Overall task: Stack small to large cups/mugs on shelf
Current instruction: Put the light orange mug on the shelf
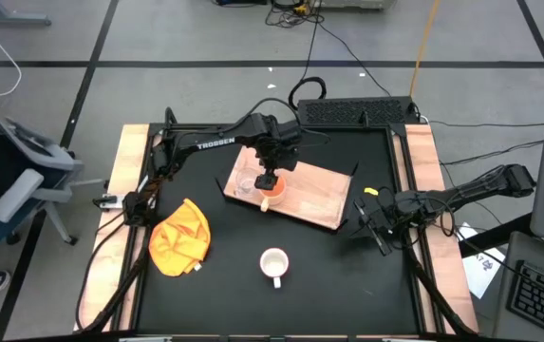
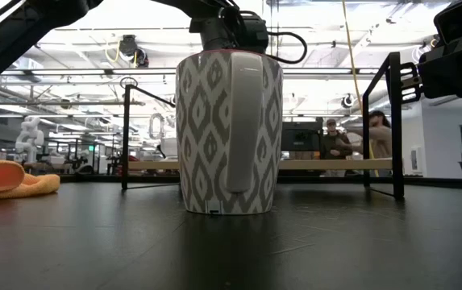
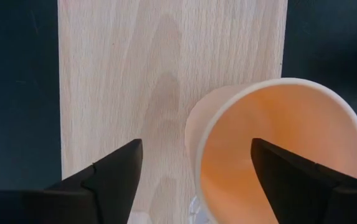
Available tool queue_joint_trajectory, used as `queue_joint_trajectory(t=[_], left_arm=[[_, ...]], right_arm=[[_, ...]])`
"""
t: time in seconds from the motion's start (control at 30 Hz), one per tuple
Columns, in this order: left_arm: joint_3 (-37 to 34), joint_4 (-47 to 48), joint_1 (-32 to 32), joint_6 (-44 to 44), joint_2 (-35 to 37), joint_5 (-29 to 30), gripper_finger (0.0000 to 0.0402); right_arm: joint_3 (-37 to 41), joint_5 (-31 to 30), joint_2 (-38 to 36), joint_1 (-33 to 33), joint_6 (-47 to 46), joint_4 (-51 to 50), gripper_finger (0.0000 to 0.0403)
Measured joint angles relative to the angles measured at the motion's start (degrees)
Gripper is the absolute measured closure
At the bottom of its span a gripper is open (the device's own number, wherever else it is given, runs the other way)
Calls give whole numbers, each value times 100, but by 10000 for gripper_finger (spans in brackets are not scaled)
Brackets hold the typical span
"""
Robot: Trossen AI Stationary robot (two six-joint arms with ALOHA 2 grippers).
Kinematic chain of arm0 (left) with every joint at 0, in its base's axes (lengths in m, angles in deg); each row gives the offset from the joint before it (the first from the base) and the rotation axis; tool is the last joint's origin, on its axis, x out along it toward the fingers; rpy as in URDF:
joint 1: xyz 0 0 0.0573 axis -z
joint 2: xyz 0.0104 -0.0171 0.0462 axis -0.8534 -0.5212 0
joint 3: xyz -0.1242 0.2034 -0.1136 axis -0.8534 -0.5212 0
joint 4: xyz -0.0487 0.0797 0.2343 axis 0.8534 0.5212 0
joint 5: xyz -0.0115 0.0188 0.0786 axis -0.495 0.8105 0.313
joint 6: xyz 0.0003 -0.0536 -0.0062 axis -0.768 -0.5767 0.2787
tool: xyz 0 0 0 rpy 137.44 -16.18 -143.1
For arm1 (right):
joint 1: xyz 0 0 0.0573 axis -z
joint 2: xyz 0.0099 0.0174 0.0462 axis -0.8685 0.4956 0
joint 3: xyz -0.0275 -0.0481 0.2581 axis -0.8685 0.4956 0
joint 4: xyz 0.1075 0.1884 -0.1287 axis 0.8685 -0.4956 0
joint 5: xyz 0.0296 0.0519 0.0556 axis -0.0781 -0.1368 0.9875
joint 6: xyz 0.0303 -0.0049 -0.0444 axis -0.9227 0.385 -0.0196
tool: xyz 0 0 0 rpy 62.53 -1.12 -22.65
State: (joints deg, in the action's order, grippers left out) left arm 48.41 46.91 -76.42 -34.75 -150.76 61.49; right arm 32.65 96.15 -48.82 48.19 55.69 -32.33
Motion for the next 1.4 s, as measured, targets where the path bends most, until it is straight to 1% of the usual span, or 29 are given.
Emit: queue_joint_trajectory(t=[0.07, 0.13, 0.3, 0.57, 0.77, 1.03, 1.2, 1.27, 1.37, 1.4], left_arm=[[4, 46, 20, -68, 6, 30, 110], [5, 157, 77, -98, 54, 226, 114], [333, 567, 286, -216, 104, 466, 117], [1410, 1224, 594, -391, 106, 726, 117], [1340, 1280, 616, -596, 495, 878, 117], [1335, 1326, 589, -741, 547, 898, 117], [1335, 1686, 554, -709, 547, 887, 116], [1295, 1690, 484, -828, 608, 821, 117], [1076, 1704, 355, -927, 900, 441, 117], [1006, 1705, 330, -894, 1004, 414, 117]], right_arm=[[1, -2, -1, -2, -11, 0, 403], [-2, -1, -1, -1, -11, 0, 403], [-1, 0, -3, -1, -3, 23, 403], [-1, -2, -3, -1, -37, 44, 403], [-1, -1, 1, -1, -35, 43, 403], [-1, -2, 15, -2, -44, 57, 403], [-1, 1, 21, -2, -164, 29, 403], [-2, 1, 23, -2, -188, 20, 403], [0, 1, 21, -1, -190, 1, 403], [1, 1, 23, 0, -190, -4, 403]])
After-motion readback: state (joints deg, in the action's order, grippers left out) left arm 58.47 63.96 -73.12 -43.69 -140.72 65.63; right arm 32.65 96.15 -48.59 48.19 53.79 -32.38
